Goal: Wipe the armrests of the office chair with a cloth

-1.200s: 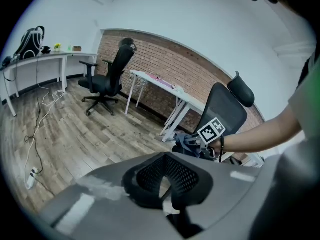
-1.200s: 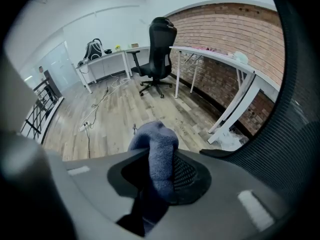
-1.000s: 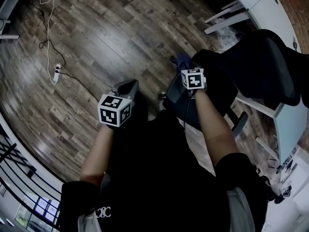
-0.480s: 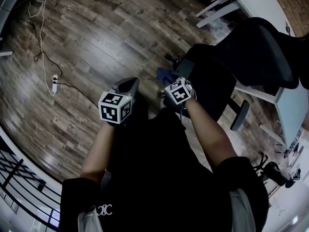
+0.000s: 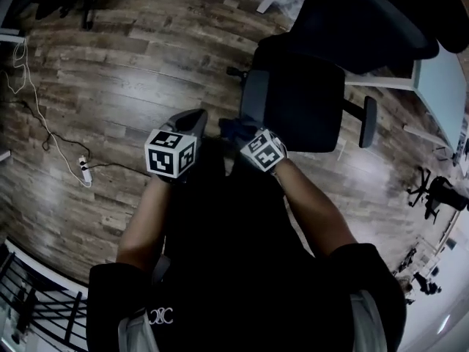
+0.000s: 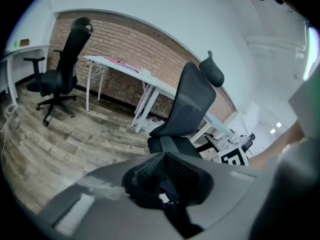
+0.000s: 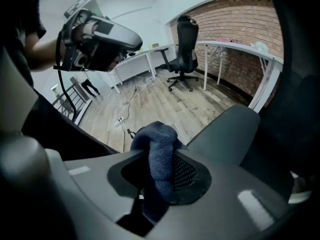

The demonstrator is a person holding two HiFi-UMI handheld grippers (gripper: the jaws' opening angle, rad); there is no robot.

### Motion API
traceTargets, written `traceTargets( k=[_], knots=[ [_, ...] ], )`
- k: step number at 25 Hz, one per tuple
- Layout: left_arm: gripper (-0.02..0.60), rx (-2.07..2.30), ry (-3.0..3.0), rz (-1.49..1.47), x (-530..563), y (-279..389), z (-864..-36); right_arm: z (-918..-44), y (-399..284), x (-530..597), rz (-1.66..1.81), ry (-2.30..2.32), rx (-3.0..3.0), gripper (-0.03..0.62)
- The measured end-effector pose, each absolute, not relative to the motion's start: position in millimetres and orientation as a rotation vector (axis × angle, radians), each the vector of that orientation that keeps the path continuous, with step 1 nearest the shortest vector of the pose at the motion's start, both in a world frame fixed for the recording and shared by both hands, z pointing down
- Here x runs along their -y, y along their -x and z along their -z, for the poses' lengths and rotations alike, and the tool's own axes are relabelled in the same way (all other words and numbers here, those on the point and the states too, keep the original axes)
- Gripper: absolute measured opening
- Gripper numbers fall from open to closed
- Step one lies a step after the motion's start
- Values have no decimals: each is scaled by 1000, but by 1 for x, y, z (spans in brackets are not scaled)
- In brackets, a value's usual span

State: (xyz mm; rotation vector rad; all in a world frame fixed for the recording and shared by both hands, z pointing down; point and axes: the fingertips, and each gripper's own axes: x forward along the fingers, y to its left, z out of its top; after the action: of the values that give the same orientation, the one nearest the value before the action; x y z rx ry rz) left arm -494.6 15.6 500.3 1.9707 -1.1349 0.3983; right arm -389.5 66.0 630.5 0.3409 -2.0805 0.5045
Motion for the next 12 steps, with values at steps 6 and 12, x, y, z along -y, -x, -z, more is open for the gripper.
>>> traceTargets(
  k=[6, 12],
  knots=[
    [6, 1012, -2057, -481, -8, 456, -494, -628, 347, -81, -671, -484, 2082, 91],
    [6, 945, -2090, -557, -15, 424, -491, -636, 275, -70, -816, -796, 1965, 91]
  ],
)
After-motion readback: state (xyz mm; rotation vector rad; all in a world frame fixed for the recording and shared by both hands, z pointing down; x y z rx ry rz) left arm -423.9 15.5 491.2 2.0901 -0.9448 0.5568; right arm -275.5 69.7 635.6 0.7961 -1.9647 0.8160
